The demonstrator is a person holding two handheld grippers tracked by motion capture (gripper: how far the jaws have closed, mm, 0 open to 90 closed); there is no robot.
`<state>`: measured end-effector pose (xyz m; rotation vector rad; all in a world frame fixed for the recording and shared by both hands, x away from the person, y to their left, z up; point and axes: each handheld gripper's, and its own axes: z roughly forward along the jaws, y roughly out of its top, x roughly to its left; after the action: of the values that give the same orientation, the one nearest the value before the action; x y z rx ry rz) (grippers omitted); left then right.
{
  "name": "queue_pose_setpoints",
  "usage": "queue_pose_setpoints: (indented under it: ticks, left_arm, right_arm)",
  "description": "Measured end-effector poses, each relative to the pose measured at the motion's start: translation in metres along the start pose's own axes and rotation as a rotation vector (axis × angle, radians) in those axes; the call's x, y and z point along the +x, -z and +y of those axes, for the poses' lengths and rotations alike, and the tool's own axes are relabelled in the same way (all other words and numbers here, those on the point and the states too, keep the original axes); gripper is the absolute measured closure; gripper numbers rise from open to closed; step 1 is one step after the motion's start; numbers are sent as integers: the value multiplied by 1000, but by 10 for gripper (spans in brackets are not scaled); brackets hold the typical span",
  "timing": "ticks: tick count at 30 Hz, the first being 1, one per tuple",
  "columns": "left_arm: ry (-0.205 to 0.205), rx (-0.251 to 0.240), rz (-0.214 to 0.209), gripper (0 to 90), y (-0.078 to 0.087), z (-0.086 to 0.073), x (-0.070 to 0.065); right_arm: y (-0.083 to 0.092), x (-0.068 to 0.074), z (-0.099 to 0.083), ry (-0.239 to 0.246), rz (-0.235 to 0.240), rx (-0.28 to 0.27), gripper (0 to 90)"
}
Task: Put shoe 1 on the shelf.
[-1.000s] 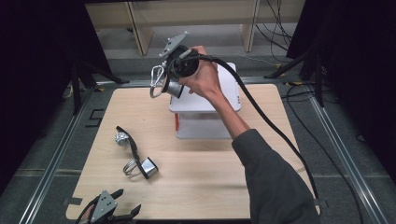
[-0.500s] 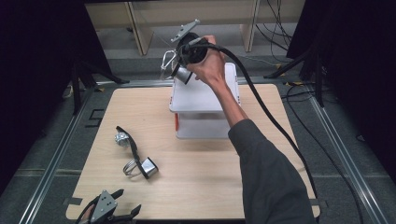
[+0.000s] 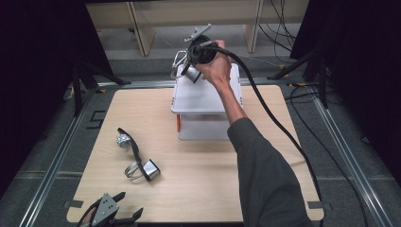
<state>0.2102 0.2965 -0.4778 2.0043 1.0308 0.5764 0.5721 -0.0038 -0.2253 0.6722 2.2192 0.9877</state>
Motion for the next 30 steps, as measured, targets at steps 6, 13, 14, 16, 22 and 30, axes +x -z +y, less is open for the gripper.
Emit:
queue_pose_setpoints:
  ticks: [6, 13, 14, 16, 22, 30]
  left_arm:
    - [-2, 3, 3, 168, 0, 0, 0]
    - [26, -25, -4, 168, -1, 0, -2]
    - [18, -22, -1, 168, -1, 0, -2]
    - [9, -13, 2, 168, -1, 0, -2]
    - [14, -18, -1, 168, -1, 0, -2]
    - [-4, -4, 6, 168, 0, 0, -1]
  right_arm:
    - [4, 4, -12, -48, 16, 23, 885]
    - [4, 16, -24, -44, 78, 46, 876]
    - [4, 18, -24, -41, 79, 51, 876]
    - [4, 20, -25, -30, 85, 64, 873]
    - [4, 24, -28, -32, 99, 89, 865]
    - [3, 24, -34, -29, 127, 115, 864]
